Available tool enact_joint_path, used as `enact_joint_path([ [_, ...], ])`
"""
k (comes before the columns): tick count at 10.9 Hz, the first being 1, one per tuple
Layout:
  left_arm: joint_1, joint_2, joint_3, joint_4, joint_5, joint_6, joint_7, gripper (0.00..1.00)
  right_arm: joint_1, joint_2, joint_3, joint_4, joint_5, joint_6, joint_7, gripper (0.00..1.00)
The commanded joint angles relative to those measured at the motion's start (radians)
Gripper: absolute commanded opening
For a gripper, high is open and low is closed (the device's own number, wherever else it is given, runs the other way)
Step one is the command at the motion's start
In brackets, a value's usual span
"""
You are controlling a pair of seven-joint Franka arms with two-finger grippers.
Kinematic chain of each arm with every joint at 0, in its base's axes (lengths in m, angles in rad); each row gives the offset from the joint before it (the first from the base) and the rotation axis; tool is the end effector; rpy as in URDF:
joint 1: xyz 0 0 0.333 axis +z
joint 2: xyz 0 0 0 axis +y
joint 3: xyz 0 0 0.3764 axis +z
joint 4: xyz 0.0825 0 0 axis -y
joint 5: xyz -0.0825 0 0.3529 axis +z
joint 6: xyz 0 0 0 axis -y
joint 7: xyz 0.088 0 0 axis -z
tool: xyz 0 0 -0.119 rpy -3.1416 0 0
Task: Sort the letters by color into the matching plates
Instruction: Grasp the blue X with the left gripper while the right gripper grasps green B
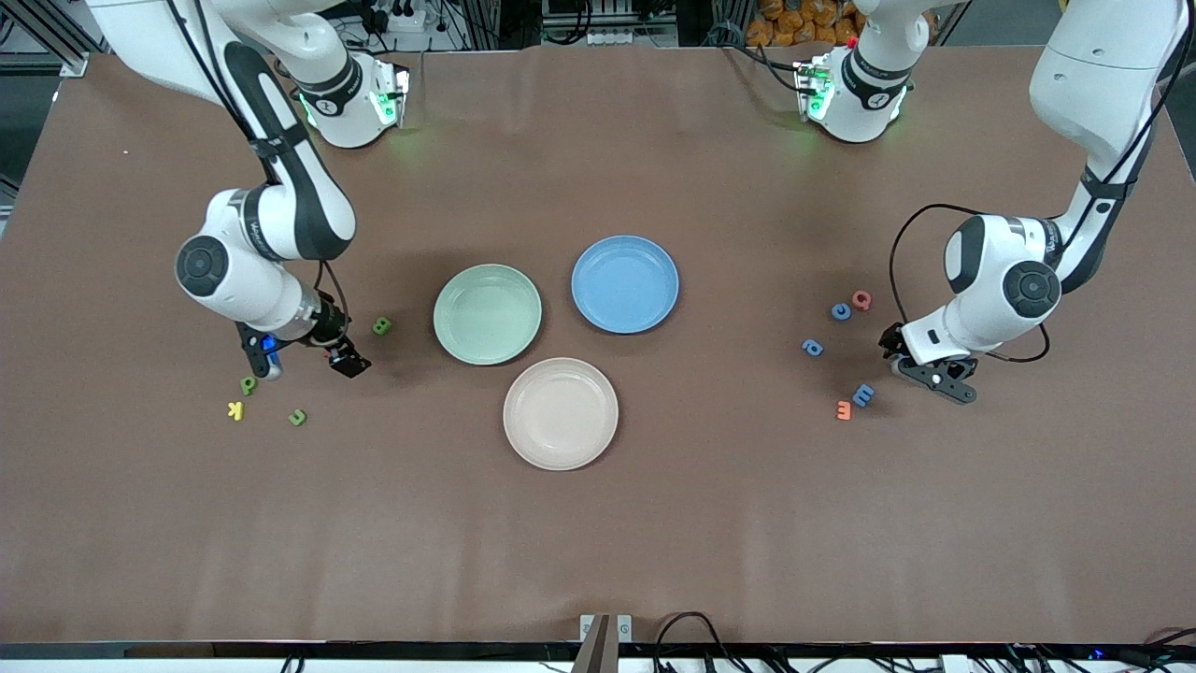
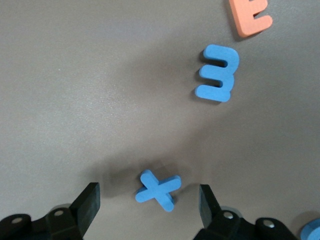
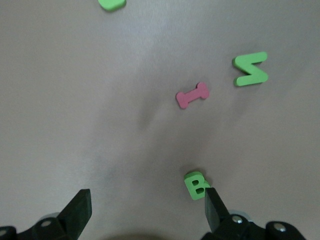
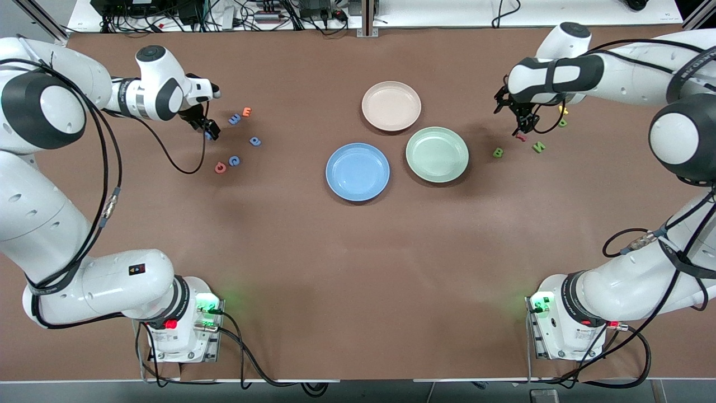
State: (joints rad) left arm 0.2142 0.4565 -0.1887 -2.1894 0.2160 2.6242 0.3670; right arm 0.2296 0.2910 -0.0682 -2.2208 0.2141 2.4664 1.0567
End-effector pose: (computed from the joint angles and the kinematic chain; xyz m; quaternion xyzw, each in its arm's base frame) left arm 0.5660 0.0142 0.2468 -0.9674 0.2529 0.0057 0.0105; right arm 0.5367 0.0897 0.3108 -0.8605 0.5060 0.0492 0.0329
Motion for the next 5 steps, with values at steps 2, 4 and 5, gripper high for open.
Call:
enact_joint_path([
  [2, 0.017, 0.011, -0.015, -0.006, -0.006, 0.017, 0.007, 0.85, 0.034, 0.042, -0.002, -0.062, 0.014, 0.092, -0.004, 1.0],
  [4, 0.017, 0.011, -0.017, -0.006, -0.004, 0.017, 0.007, 0.82, 0.034, 0.06, -0.002, -0.069, 0.011, 0.104, -0.004, 1.0],
  [5, 0.017, 0.011, -0.017, -0.006, -0.006, 0.017, 0.007, 0.81, 0.034, 0.062, -0.001, -0.076, 0.01, 0.118, -0.004, 1.0],
])
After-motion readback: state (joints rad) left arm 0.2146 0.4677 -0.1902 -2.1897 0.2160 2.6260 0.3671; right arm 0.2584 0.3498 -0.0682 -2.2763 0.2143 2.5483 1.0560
